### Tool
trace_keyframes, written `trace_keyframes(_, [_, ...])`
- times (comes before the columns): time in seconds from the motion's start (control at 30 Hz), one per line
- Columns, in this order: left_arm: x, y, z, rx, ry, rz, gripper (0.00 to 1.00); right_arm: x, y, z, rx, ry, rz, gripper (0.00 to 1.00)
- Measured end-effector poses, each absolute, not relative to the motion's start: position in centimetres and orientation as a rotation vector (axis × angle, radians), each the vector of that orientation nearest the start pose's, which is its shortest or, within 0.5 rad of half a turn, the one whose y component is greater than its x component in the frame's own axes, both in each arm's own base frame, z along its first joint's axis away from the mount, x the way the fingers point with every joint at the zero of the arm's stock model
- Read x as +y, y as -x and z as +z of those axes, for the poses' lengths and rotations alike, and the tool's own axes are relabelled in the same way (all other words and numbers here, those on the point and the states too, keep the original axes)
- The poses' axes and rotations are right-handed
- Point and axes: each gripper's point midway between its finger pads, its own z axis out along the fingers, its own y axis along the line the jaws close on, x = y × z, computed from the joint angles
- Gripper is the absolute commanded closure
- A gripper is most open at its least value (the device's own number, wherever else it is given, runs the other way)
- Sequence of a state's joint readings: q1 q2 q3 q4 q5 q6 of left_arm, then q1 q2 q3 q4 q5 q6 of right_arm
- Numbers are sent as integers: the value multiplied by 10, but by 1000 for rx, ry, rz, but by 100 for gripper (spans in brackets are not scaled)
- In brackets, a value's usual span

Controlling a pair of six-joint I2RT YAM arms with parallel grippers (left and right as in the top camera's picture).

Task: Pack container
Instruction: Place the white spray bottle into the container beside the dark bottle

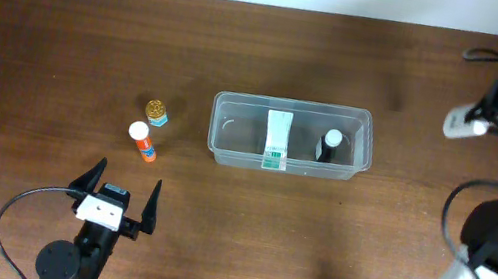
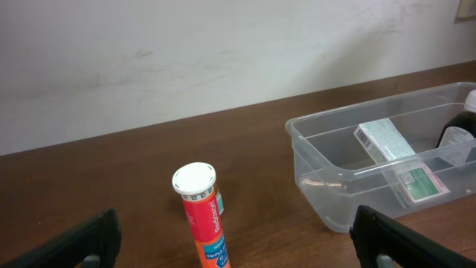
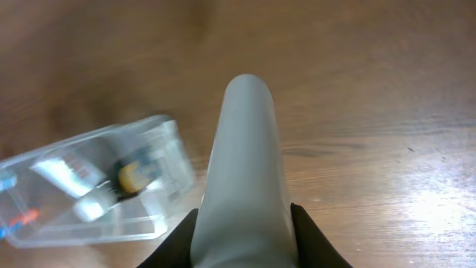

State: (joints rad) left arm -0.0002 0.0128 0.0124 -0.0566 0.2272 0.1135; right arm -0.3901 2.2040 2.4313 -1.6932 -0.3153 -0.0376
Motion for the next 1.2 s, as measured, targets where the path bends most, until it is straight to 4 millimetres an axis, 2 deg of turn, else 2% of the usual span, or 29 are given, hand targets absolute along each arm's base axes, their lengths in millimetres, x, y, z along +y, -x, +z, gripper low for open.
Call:
trace_keyframes(0.17, [-39,-242,163,1605,-266,-98,1,-32,-404,279,2782,-176,376,71])
trace_keyframes(0.27, [-39,-242,163,1605,-266,-98,1,13,-395,303,2742,-30,333,72])
trace_keyframes(0.33, [-39,-242,163,1605,-266,-98,1,35,-392,307,2740,43,309,71])
trace_keyframes(0.4, [-39,-242,163,1605,-266,-98,1,51,-390,302,2762,92,290,71])
trace_keyframes(0.5, [-39,-242,163,1605,-266,-98,1,61,-385,283,2834,111,240,72])
trace_keyframes(0.7, [-39,-242,163,1605,-266,-98,1,55,-388,240,2936,68,147,72])
trace_keyframes(0.87, [-39,-242,163,1605,-266,-98,1,54,-389,209,2988,51,138,72])
trace_keyframes(1.03, [-39,-242,163,1605,-266,-98,1,59,-391,184,3015,49,170,71])
trace_keyframes(1.2, [-39,-242,163,1605,-266,-98,1,61,-395,170,3028,48,184,71])
